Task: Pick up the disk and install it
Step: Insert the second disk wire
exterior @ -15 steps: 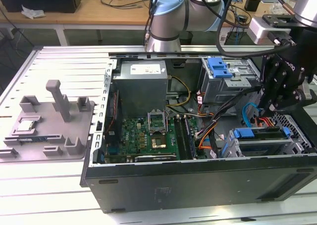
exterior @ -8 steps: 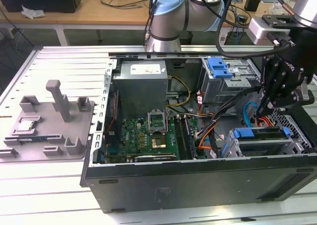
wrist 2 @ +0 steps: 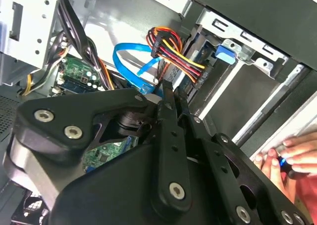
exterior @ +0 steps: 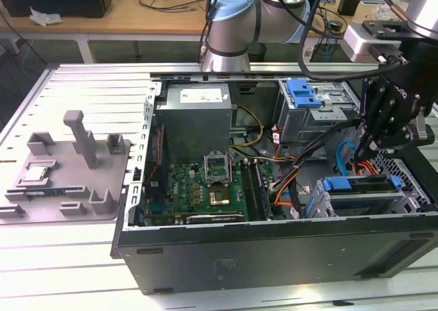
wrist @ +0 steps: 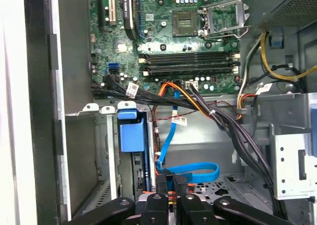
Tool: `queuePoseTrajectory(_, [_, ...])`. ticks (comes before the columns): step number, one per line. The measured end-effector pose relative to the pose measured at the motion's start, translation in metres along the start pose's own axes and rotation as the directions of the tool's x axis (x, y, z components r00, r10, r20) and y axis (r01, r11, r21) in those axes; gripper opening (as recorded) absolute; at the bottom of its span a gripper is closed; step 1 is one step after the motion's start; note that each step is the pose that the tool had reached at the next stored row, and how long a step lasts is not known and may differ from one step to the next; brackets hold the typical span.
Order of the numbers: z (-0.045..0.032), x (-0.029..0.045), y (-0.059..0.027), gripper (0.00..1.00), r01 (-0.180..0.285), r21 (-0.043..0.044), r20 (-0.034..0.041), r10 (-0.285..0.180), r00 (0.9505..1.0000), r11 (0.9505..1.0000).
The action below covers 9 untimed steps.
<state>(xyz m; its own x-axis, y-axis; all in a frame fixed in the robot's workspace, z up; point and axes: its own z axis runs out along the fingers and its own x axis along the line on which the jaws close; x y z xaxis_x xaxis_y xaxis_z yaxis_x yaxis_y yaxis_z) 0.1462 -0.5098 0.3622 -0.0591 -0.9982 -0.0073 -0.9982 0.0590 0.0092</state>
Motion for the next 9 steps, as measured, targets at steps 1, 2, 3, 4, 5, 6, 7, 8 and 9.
queuePoseTrajectory(1, [-0.0001,0.0032,-0.0002,0.16,0.000,-0.0014,0.0269,0.000,0.9996,1.0000])
queuePoseTrajectory(2, [-0.0003,0.0045,-0.0003,0.16,0.001,-0.0014,0.0363,-0.001,0.9993,1.0000])
queuePoseTrajectory(3, [-0.0003,0.0056,-0.0003,0.16,0.004,0.0015,0.0407,-0.004,0.9992,1.0000])
queuePoseTrajectory(4, [-0.0003,0.0064,-0.0004,0.16,0.006,0.0032,0.0426,-0.006,0.9991,1.0000])
queuePoseTrajectory(5, [-0.0004,0.0070,-0.0004,0.16,0.008,0.0042,0.0439,-0.008,0.9990,1.0000])
queuePoseTrajectory(6, [-0.0004,0.0085,-0.0005,0.16,0.013,0.0064,0.0466,-0.013,0.9988,0.9999])
queuePoseTrajectory(7, [-0.0004,0.0092,-0.0005,0.16,0.016,0.0073,0.0476,-0.016,0.9987,0.9999])
queuePoseTrajectory(8, [-0.0004,0.0100,-0.0006,0.16,0.018,0.0083,0.0487,-0.019,0.9986,0.9998])
queuePoseTrajectory(9, [-0.0004,0.0123,-0.0007,0.16,0.027,0.0110,0.0525,-0.027,0.9982,0.9996])
